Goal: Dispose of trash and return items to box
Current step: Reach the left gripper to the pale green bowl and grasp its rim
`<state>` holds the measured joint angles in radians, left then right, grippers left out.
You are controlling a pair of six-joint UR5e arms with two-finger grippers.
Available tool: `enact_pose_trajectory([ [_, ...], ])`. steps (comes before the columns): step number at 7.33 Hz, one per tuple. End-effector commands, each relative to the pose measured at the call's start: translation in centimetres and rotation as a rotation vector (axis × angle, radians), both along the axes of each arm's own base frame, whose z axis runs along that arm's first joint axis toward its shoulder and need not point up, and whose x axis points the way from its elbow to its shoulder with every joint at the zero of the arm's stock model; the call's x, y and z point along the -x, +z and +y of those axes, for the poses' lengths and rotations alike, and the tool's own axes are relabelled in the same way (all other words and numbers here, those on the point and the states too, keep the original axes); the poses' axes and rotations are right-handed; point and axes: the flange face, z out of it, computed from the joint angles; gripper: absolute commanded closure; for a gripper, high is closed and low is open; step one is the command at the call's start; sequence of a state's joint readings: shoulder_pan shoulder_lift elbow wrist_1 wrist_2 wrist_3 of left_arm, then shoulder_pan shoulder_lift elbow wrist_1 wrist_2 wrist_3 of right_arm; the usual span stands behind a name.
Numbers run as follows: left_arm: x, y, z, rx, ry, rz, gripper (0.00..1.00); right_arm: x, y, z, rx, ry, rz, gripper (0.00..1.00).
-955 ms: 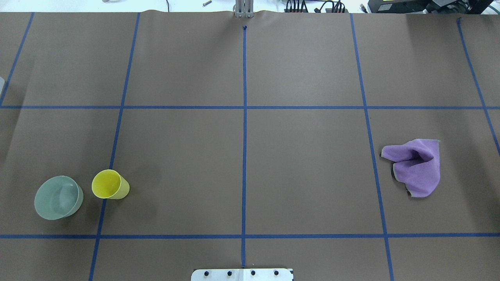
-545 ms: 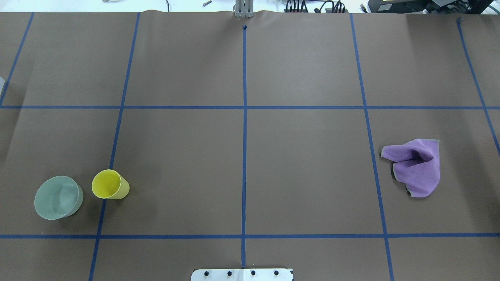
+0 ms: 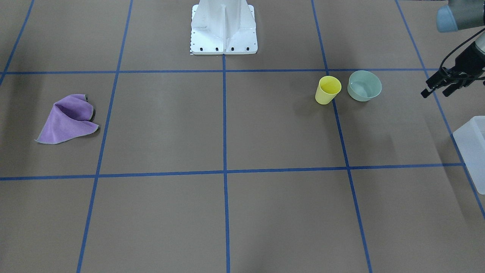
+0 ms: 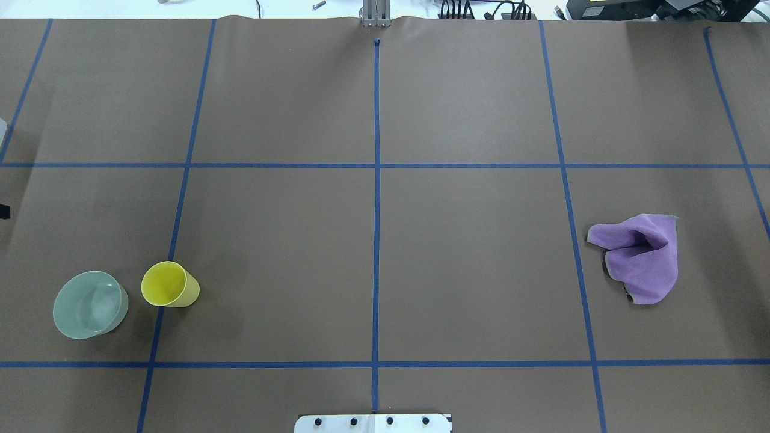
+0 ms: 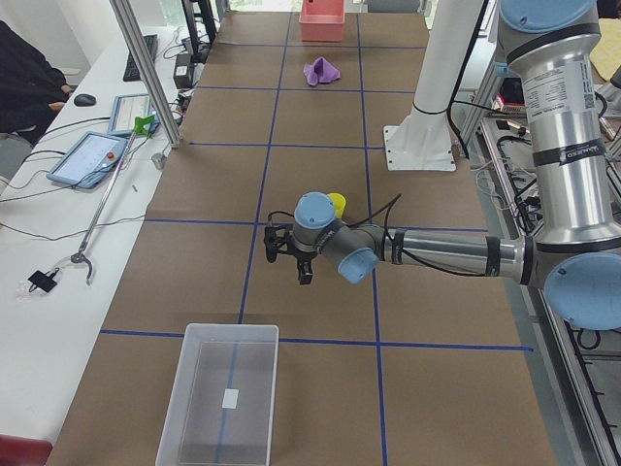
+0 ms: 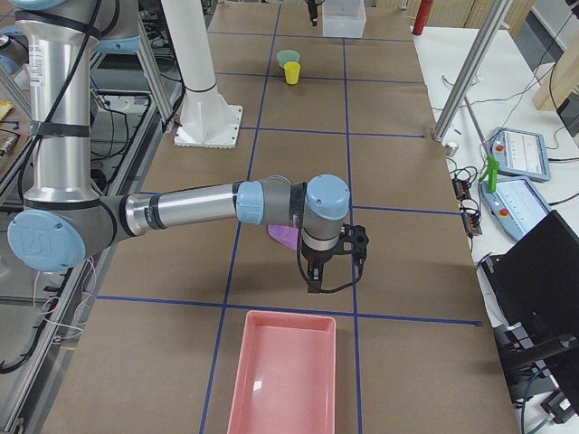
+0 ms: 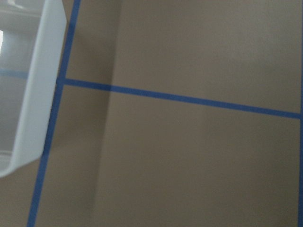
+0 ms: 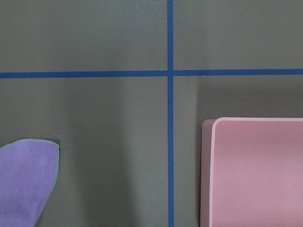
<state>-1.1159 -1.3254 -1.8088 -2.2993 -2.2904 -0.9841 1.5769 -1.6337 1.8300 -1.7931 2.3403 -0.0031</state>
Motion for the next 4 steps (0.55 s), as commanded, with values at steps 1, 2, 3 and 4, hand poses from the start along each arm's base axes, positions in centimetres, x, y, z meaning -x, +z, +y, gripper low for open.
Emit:
enact_pose_trajectory([
  [1,-7.0,0.6,3.7,0.03,-0.011,-0.012,0.02,0.1,0.0,0.0,0.0,-0.002,-0.001,0.0],
  [2,-9.2,0.6,5.4,0.037,0.006,0.0,0.02,0.1,0.1,0.0,0.001,-0.003,-0.001,0.0],
  [3,-10.2,1.2,7.0,0.034,0.038,-0.007,0.02,0.1,0.1,0.0,-0.001,-0.004,-0.001,0.0],
  [4,-10.7,1.4,7.6,0.036,0.057,-0.012,0.02,0.1,0.1,0.0,0.001,-0.003,-0.001,0.0],
])
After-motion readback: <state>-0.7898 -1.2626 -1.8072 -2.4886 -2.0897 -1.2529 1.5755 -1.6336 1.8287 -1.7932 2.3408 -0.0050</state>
